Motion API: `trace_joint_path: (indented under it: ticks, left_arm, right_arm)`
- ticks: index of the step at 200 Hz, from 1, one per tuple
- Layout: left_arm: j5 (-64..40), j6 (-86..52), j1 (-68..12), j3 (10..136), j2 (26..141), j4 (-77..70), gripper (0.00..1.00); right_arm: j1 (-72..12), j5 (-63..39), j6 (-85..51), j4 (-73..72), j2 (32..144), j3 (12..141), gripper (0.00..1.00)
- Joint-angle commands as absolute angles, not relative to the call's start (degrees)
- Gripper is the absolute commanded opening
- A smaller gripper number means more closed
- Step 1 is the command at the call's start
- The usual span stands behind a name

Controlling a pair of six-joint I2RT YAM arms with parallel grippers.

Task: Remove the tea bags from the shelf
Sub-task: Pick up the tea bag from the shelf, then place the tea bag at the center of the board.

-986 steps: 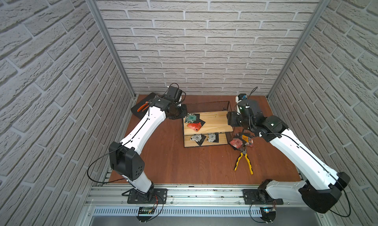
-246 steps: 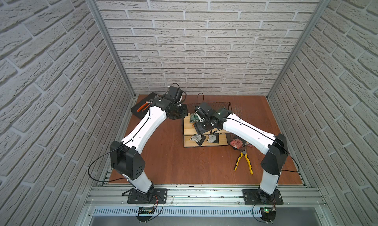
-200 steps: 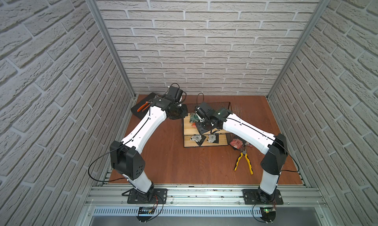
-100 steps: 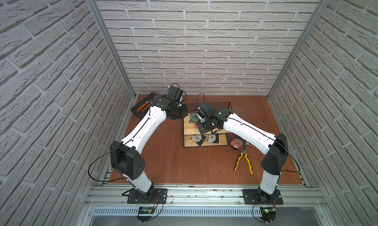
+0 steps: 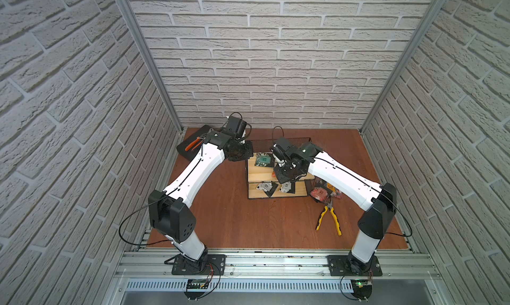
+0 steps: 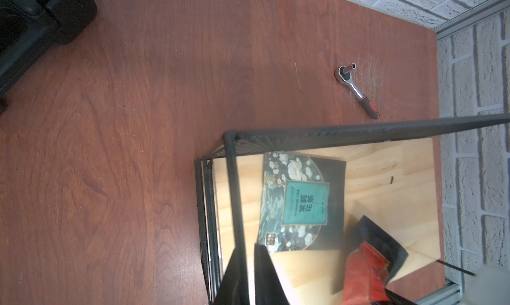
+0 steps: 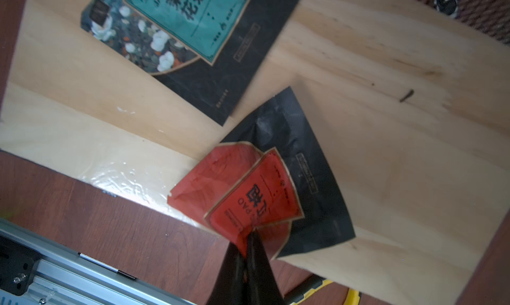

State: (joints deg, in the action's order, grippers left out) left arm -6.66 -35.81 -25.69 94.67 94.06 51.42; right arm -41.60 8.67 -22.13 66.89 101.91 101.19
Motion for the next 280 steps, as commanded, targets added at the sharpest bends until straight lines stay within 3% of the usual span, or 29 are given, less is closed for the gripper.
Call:
trace_joint_path:
  ticks: [1,83,134,164,204,280]
  left_arm:
    - [-7.73,-34.78,-26.50,96.59,94.22,49.59,0.12]
    - [-7.46,-35.03,-26.72,96.48,94.37,49.51,0.12]
    - [-7.29,-35.00,-26.70,96.47,94.31,49.40,0.12]
    - [-7.25,-35.32,-26.72,96.50,94.31,49.23,0.12]
    - [-7.29,-35.40,-26.69,96.53,94.50,49.15,0.12]
    - [-7.55,-35.00,-26.71,97.03,94.92,49.59,0.12]
  right_arm:
    - [-41.22,8.94,-23.28,68.68,96.60,99.93,0.02]
    - [-38.24,16.89,-24.20,61.52,84.12,101.63,0.02]
    - [-19.11,16.82,-30.67,59.81,75.26,92.33,0.02]
    - [-9.19,7.84,-34.08,55.69,71.86,78.90,0.02]
    - [-5.53,-1.93,-36.62,49.28,75.25,63.52,0.02]
    - [-5.63,-4.41,-35.25,42.53,87.92,59.61,0.03]
